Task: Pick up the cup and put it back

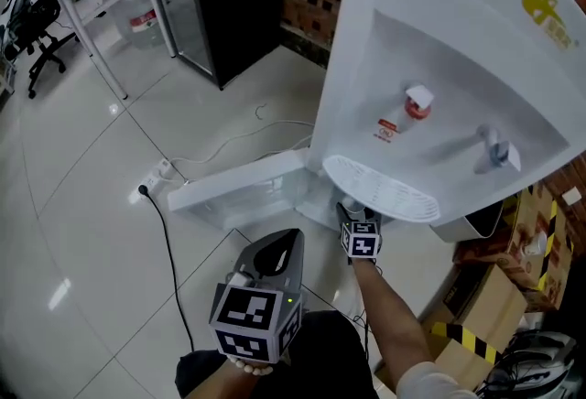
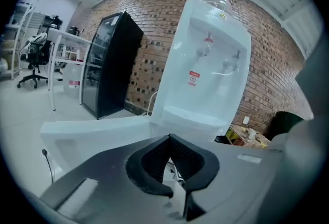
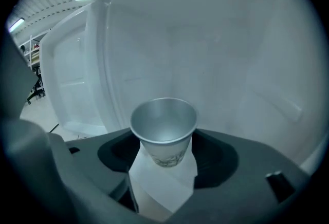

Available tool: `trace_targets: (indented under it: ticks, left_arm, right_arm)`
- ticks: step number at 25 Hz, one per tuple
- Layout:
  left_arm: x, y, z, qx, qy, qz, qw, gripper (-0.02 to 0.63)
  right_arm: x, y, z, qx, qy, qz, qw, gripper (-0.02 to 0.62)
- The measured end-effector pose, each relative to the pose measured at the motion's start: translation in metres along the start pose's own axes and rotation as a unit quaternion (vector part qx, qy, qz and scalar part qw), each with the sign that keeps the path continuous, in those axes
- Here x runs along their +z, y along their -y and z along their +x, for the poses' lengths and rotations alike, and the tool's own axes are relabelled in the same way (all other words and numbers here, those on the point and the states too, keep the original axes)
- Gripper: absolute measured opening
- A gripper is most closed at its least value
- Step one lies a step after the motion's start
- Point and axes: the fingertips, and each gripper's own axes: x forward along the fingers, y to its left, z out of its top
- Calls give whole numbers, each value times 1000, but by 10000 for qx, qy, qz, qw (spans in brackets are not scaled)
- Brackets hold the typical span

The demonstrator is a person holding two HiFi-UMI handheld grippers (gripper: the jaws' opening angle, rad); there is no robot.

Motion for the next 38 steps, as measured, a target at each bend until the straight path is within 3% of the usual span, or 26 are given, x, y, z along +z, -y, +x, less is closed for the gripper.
trace_targets:
  ticks: [8, 12, 15, 19, 21, 23, 30, 34, 36, 38]
  left_arm:
    - [25, 12, -6, 58, 315, 519, 9981, 0]
    - [21, 16, -2, -9, 241, 434, 9988, 0]
    - [23, 19, 1, 10, 259, 593, 9979, 0]
    - [16, 23, 4, -159, 175, 288, 9993, 0]
    - [12, 24, 7, -231, 127, 165, 9995, 0]
    - [8, 26, 11, -276, 69, 82, 9996, 0]
    - [3, 23, 27, -339, 67, -600, 9976, 0]
    - [-22, 36, 51, -191, -398, -696, 9966, 0]
    - [-31, 58, 59, -222, -580, -629, 9961, 0]
    - [-36, 86, 61, -202, -670, -297, 9971, 0]
  right_arm:
    - [0, 10, 22, -253, -33, 98, 9996, 325]
    - [-5, 12, 26, -242, -95, 114, 9996, 327]
    - [-9, 12, 27, -222, -83, 141, 9996, 328]
    - [-9, 11, 30, -195, -96, 170, 9996, 333]
    - [-10, 9, 30, -166, -163, 152, 9996, 387]
    - [-13, 8, 25, -157, -142, 214, 9995, 400]
    - [-24, -6, -28, -108, 26, 699, 9975, 417]
    - [-28, -18, -69, 65, -284, 608, 9977, 413]
    - [-20, -24, -92, 153, -431, 536, 9975, 320]
    - [-3, -28, -120, 289, -538, 532, 9967, 149]
